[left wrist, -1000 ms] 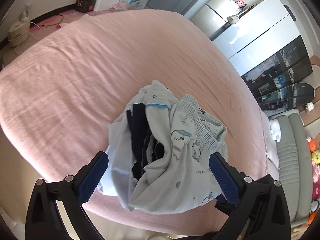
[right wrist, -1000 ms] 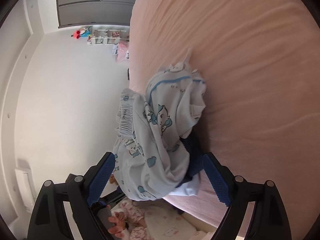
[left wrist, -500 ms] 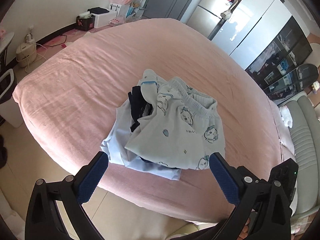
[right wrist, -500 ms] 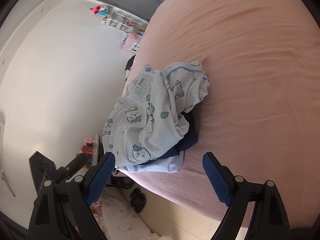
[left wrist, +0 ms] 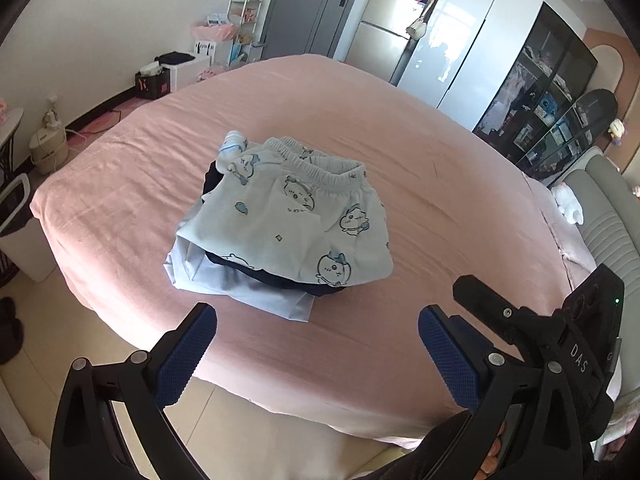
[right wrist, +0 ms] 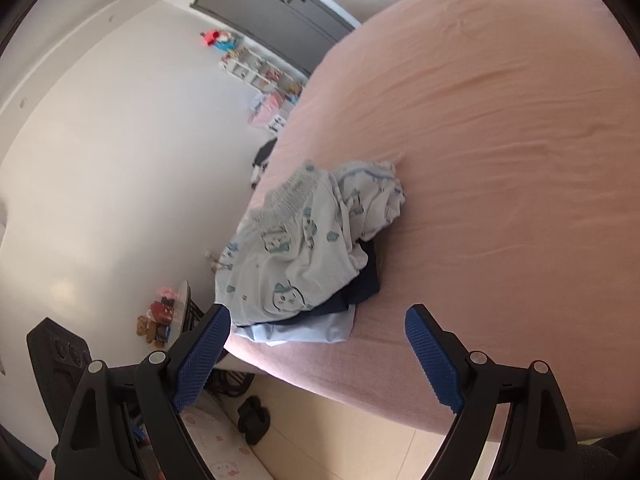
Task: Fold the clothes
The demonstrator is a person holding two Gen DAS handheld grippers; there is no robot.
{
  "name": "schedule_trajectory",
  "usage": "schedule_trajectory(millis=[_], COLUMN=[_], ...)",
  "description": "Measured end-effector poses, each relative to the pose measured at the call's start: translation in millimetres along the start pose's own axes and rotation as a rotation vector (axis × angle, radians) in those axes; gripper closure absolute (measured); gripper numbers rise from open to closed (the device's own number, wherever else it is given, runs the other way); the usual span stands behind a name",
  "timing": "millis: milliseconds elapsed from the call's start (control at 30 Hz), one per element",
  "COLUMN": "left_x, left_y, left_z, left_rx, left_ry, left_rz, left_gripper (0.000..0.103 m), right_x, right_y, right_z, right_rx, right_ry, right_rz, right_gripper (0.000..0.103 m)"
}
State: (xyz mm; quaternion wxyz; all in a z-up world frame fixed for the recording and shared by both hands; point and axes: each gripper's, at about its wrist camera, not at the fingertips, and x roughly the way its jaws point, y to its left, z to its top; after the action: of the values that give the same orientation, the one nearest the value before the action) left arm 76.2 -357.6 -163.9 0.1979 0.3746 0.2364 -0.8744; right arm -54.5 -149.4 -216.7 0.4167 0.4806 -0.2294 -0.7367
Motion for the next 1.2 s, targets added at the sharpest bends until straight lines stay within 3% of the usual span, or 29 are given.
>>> schedule_trajectory(millis=[100,233,500,733,967,1200], left_x=[-12,-24,-48,-69,-90,-123], left_y=[-18,-33,-58,-68,-62,-53], left_z=[-7,-15,-27,-34,-31,-27], left_rx=[0.046,0.077,0.096,0.122,0.051,-0.045], left_ry=[-0.036,-0.059,-0.101,-0.123,-0.126,-0.214], left_rz=[0.034,0.067,0.113,0.173,0.189,0.184], left_gripper=[0.0,0.0,0.001,0.0,0.0,0.0], right_x=[-21,-38,-73,-85,-98,-117], right_y=[3,12,70,93,124,166], right_z=[-1,-1,-8,-15,-13,-13], right_rx=[-0.026,-0.079,-0.352,-0.458,-0.546,-0.642], right_ry=[-0.063,-0.081,-0.165,-0.154,-0.139,-0.134], right_rz=[-0.001,-0.03,-0.083,-0.196,-0.313,-0.384], right_gripper=[0.014,0.014,0.014,0.014,0.014,0.014])
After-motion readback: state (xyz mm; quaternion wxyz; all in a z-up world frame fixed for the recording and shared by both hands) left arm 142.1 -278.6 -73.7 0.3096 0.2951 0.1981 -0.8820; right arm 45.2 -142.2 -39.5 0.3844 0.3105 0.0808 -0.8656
